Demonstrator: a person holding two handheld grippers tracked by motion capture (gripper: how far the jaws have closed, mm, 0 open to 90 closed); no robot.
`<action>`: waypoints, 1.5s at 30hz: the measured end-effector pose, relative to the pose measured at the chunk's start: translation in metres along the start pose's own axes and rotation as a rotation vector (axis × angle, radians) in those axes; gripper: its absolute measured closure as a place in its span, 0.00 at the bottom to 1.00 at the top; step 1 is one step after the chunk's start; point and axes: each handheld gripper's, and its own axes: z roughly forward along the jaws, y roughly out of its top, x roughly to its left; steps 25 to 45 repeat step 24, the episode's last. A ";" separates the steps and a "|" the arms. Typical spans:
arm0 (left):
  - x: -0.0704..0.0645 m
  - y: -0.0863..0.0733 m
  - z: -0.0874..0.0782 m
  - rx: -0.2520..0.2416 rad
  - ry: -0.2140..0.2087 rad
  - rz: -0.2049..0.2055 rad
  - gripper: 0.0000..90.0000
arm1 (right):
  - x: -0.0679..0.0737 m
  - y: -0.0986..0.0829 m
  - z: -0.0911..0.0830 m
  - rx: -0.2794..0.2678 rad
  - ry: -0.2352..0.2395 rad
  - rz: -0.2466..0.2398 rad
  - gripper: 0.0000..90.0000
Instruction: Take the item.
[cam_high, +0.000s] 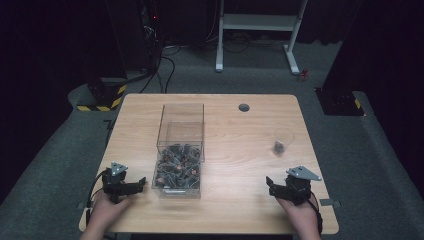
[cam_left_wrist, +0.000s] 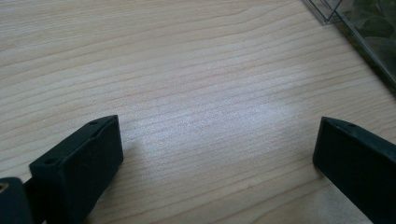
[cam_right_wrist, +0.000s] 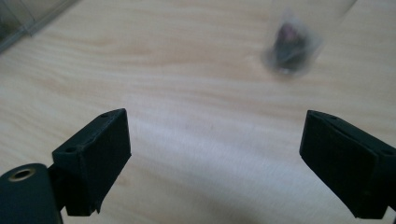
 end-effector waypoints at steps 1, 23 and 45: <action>0.000 0.000 0.000 0.000 0.000 0.000 0.02 | 0.001 -0.005 0.003 0.012 0.001 -0.007 0.10; 0.000 0.000 0.000 0.000 0.000 0.000 0.02 | 0.016 -0.019 0.034 0.132 -0.057 0.019 0.12; 0.000 0.000 0.000 0.000 0.000 0.000 0.02 | 0.016 -0.019 0.034 0.131 -0.057 0.019 0.12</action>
